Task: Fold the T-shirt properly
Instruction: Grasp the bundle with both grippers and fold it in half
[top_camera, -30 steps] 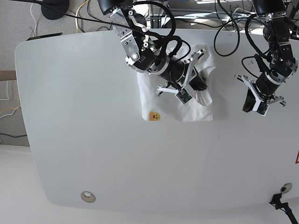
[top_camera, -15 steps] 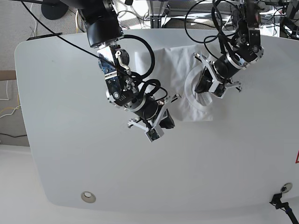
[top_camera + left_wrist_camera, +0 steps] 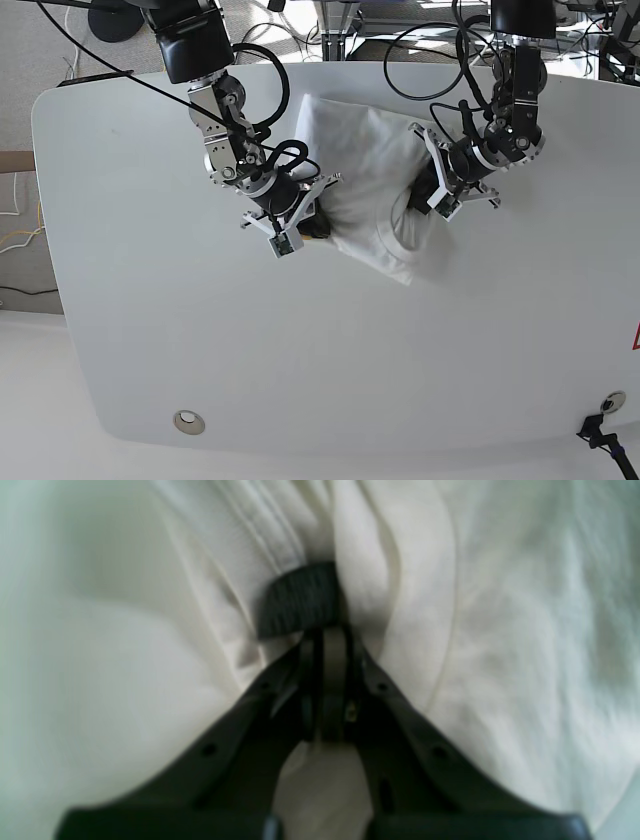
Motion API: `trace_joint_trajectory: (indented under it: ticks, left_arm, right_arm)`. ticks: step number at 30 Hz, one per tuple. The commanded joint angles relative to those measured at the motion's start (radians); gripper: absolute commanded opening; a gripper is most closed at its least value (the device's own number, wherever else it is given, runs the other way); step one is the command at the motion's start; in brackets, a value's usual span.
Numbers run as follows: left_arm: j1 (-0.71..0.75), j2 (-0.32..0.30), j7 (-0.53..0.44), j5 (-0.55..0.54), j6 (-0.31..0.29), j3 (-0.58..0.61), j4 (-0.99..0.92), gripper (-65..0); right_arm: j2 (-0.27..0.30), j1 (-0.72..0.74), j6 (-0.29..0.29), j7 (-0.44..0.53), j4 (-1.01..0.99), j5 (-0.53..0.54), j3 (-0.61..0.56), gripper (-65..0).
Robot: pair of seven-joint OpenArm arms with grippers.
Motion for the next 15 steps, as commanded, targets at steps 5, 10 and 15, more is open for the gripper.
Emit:
trace_joint_trajectory:
  ticks: [5, 10, 15]
  left_arm:
    - [-0.163, 0.001, 0.041, 0.056, 0.008, 0.002, -0.184, -65.0]
    - [-0.28, 0.041, 0.041, 0.055, 0.007, 0.002, -0.207, -65.0]
    - [-0.295, 0.047, 0.044, 0.055, 0.007, -0.003, -0.058, -65.0]
  right_arm:
    - [0.052, -0.106, -0.002, -0.024, 0.17, -0.009, 0.013, -65.0]
    - [0.052, -0.149, -0.002, -0.025, 0.237, -0.009, 0.064, -65.0]
    - [0.052, -0.118, -0.001, -0.045, 0.286, -0.009, 0.082, -65.0]
